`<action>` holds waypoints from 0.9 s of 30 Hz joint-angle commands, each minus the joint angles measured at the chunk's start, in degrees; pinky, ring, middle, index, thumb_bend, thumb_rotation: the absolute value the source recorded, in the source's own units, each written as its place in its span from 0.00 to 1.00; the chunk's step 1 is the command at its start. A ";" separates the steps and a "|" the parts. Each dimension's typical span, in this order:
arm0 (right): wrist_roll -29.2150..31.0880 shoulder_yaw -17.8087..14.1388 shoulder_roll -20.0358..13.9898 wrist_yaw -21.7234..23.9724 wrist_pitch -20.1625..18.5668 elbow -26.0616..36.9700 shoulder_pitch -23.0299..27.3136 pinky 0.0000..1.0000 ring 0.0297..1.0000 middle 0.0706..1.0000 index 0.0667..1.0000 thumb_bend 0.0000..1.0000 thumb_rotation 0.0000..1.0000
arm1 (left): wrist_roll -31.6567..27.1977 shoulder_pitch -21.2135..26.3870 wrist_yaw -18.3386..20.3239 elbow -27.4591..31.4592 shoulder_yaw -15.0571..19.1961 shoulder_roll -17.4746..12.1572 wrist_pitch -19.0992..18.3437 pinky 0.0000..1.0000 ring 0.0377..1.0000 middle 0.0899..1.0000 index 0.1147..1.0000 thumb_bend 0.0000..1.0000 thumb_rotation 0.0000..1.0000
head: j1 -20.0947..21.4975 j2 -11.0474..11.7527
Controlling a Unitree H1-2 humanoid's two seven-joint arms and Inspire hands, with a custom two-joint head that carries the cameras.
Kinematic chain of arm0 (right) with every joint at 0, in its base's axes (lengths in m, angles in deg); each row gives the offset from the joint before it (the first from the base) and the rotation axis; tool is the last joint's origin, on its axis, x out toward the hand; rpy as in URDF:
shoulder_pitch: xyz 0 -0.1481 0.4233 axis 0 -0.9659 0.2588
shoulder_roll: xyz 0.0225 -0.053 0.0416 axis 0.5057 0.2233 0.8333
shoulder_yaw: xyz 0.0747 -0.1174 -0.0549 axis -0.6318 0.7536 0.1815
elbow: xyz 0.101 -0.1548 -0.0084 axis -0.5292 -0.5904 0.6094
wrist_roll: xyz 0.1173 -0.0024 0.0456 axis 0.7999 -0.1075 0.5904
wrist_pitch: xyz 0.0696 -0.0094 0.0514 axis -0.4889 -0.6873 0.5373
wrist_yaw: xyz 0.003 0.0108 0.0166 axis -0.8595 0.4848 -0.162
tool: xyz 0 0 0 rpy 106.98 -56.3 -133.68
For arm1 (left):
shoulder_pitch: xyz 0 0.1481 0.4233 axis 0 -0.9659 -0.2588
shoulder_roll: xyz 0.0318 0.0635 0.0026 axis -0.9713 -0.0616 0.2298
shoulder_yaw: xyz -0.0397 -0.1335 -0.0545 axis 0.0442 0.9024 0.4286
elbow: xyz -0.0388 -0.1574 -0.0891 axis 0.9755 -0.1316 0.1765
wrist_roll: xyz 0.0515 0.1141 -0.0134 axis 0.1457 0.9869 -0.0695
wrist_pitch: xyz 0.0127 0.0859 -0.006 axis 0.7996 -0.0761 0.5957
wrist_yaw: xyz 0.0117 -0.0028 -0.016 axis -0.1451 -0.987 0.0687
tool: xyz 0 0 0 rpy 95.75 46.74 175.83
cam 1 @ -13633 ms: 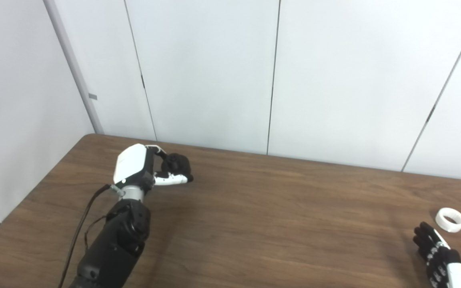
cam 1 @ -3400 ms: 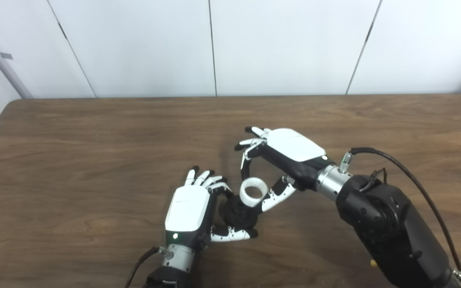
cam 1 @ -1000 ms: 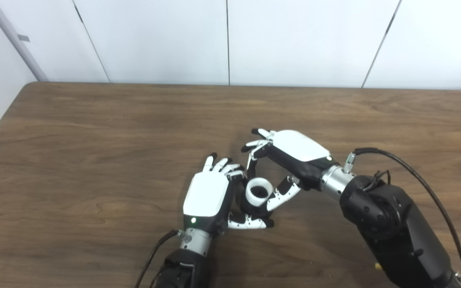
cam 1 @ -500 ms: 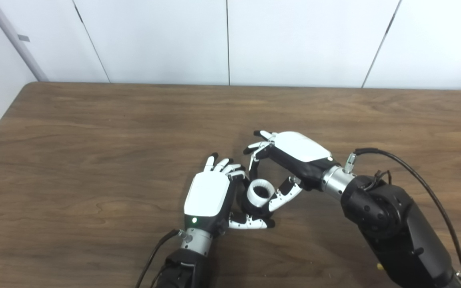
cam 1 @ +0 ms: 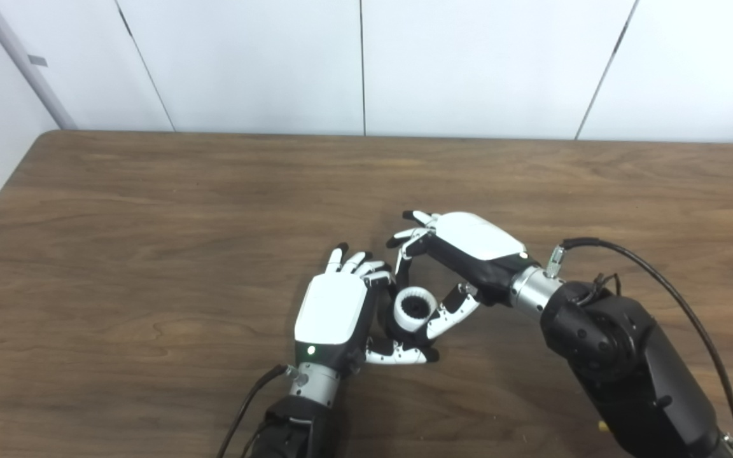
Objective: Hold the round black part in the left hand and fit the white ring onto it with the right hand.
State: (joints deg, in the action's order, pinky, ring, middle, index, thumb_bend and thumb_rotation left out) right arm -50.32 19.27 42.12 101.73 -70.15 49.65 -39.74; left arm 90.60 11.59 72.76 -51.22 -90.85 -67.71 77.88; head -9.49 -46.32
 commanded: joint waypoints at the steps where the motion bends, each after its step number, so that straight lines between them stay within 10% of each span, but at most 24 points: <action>1: 0.20 -0.14 0.50 -1.00 1.14 1.07 1.15 0.99 1.00 0.83 0.45 0.52 0.13 | 1.22 0.68 -0.21 -0.15 -0.45 0.24 0.17 1.00 0.88 0.76 0.42 0.52 0.06 | -0.05 -0.10; 11: -0.25 -0.20 -0.13 -0.72 1.24 0.94 1.02 0.97 1.00 0.84 0.45 0.52 0.15 | 1.28 0.69 0.44 0.29 -0.43 0.17 -0.19 1.00 0.88 0.76 0.42 0.52 0.06 | -0.01 -0.34; 16: -0.78 -0.30 -0.59 -0.40 1.02 1.01 1.15 0.98 1.00 0.86 0.57 0.95 0.29 | 1.07 0.64 0.41 0.33 -0.36 0.13 -0.04 1.00 0.88 0.76 0.42 0.52 0.06 | 0.04 -0.36; 27: -0.71 -1.07 -0.48 -1.52 1.29 1.32 0.91 0.98 1.00 0.89 0.62 1.00 0.30 | 0.96 0.51 0.27 0.30 -0.34 -0.01 0.14 1.00 0.88 0.76 0.42 0.52 0.06 | 0.20 -0.32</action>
State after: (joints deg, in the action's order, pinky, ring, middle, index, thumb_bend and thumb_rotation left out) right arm -51.21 18.95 41.44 101.60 -70.05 49.59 -40.08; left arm 91.03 11.64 73.00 -51.18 -91.02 -67.71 77.60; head -9.23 -46.58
